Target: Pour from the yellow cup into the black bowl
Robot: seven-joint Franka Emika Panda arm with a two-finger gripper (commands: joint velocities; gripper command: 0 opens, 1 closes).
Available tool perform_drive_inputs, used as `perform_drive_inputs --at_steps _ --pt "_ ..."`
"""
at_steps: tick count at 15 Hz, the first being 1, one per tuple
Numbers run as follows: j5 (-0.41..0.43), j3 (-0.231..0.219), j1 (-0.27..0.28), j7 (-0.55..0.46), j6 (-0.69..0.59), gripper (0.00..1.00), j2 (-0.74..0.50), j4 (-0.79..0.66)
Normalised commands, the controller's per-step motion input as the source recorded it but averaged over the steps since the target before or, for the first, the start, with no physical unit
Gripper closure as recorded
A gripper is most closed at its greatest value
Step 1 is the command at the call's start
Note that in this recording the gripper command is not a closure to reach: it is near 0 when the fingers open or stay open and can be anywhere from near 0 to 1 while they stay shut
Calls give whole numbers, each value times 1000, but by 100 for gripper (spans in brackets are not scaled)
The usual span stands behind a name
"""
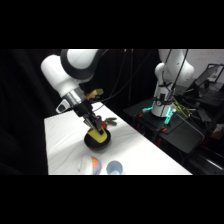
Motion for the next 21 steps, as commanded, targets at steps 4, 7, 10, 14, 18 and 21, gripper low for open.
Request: perform_drive_inputs --at_steps 4,7,10,14,18,21 --pt "266 93 -206 -396 -738 18 339 567" --pt "270 72 -203 -341 -702 18 358 527" --pt "282 80 -173 -252 -682 18 325 505" --pt "235 45 -81 -107 -514 18 246 442" --pt "161 -54 56 78 -102 18 46 212" --pt "-31 -184 215 169 595 18 -504 -410"
